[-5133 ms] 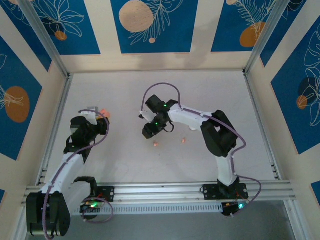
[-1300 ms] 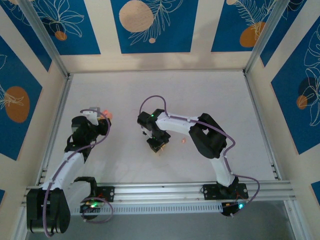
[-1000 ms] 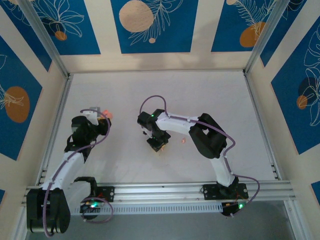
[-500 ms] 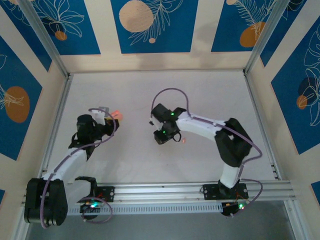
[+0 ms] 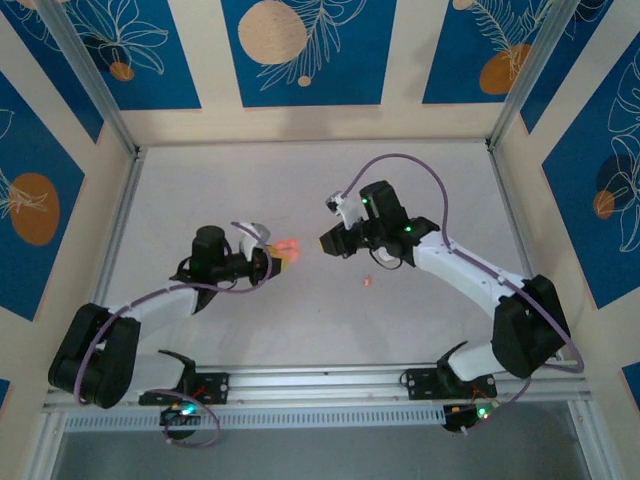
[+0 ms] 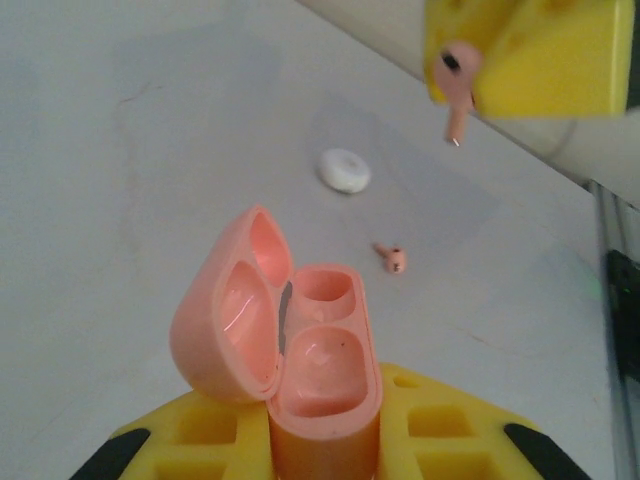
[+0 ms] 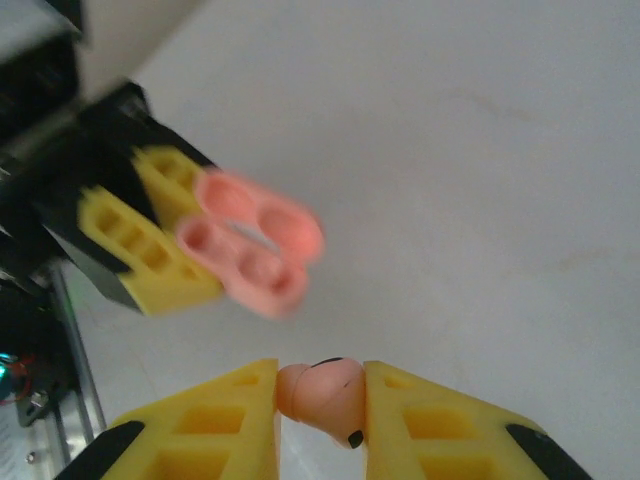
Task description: Insert the wireless bluetooth earbuds into the charging case
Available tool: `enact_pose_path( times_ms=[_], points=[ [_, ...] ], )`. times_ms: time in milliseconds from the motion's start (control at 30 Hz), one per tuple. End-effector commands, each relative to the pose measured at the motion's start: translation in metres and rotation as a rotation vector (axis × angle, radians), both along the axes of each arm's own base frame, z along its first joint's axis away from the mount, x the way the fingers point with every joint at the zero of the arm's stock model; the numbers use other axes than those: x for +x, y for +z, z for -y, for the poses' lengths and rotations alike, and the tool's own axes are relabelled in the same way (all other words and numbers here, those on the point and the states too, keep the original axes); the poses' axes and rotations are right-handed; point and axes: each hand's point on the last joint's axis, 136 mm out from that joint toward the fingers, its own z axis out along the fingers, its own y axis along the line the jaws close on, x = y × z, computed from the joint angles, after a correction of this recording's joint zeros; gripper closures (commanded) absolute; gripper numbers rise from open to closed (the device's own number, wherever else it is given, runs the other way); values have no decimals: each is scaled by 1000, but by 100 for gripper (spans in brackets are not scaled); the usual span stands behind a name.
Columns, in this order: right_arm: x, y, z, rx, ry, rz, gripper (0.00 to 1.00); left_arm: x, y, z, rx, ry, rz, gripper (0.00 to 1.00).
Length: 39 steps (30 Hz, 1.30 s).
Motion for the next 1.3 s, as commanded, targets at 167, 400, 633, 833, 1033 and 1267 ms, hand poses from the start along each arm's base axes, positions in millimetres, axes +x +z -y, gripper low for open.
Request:
enact_pose_path(
  times_ms=[167, 400, 633, 833, 1033, 1267],
  points=[
    [-23, 50, -18, 175, 208, 174, 76, -18, 38, 32, -102, -225, 199, 78],
    [-39, 50, -35, 170, 300, 191, 77, -24, 46, 39, -139, -282, 241, 78],
    [-44, 46, -48, 155, 345, 200, 77, -26, 53, 40, -155, -297, 272, 78],
    [-38, 39, -53, 142, 331, 206, 78, -30, 56, 42, -161, -311, 284, 78],
    [-34, 40, -54, 144, 319, 223, 78, -31, 60, 43, -164, -315, 295, 79],
    [-40, 31, -56, 137, 353, 188, 78, -32, 66, 42, -172, -312, 307, 78]
  ],
)
